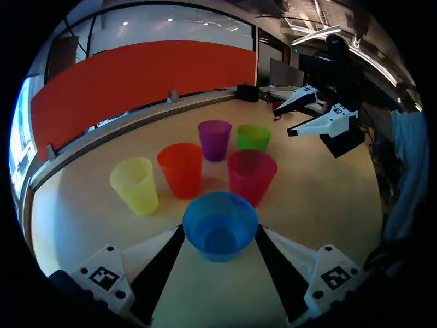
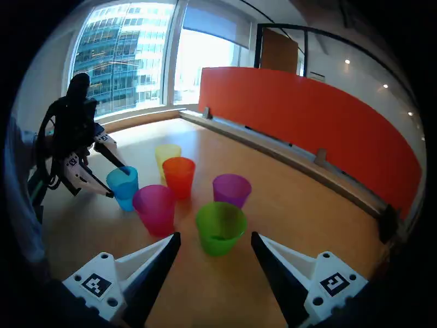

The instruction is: Pour water

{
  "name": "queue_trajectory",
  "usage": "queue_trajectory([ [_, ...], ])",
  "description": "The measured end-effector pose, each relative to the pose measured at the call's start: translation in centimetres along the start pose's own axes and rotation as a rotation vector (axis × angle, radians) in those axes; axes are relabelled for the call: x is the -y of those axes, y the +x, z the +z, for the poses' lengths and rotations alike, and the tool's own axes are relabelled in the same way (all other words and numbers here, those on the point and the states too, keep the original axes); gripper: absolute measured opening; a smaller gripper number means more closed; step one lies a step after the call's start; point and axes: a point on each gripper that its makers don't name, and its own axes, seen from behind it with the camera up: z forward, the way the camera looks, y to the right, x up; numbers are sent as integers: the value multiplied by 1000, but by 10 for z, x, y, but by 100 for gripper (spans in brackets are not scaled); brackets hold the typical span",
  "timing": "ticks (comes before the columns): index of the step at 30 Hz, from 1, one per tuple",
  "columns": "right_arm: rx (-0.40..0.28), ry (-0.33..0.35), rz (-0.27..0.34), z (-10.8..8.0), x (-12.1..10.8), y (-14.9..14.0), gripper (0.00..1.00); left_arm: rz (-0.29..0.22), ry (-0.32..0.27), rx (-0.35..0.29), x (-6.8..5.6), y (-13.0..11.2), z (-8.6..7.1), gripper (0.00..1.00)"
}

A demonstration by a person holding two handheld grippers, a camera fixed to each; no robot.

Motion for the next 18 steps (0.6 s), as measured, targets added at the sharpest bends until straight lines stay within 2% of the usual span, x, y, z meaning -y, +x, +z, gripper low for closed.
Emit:
queue_trajectory([
  [14, 1, 3, 10, 3, -7, -1, 100, 18, -6, 6, -2, 3, 11, 94],
  [18, 2, 5, 11, 5, -7, -1, 100, 26, 1, 4, -2, 3, 11, 90],
])
